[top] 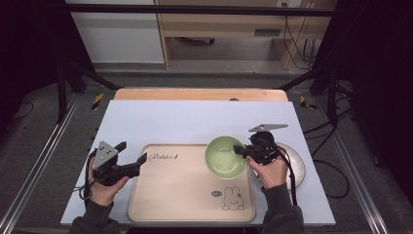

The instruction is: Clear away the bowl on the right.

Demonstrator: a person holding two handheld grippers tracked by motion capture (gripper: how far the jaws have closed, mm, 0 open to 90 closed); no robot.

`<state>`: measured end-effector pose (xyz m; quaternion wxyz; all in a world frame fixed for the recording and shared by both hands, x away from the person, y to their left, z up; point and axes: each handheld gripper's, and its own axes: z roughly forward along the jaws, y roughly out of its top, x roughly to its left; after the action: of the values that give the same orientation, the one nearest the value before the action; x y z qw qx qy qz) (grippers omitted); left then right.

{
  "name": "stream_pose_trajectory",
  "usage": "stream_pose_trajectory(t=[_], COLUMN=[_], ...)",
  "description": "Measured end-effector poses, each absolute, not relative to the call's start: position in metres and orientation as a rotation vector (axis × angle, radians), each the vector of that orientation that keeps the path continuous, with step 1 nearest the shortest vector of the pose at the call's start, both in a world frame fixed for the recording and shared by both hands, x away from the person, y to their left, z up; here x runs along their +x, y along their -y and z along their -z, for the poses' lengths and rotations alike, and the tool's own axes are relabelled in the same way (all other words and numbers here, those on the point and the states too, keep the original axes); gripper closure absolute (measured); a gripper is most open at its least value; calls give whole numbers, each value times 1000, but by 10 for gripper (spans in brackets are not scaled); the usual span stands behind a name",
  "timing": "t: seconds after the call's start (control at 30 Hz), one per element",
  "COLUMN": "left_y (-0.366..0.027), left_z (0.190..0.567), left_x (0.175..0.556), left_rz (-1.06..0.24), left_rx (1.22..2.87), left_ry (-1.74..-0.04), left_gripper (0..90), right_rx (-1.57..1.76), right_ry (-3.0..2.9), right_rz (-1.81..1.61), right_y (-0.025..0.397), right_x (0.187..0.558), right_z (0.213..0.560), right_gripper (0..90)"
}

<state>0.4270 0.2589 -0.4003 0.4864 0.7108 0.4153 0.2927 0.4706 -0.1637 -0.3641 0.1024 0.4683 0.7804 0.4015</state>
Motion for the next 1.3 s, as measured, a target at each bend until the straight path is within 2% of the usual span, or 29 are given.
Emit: stream_pose_trajectory(t=[1.3], left_y=[-261], left_z=[397], left_x=[425], left_rz=[-714], left_rx=[1716], left_ry=[-1005], left_gripper=[169], right_rx=[1337], right_ry=[-2375], right_rz=[-1185], right_y=[108], right_x=[493], right_z=[377], right_gripper=[839])
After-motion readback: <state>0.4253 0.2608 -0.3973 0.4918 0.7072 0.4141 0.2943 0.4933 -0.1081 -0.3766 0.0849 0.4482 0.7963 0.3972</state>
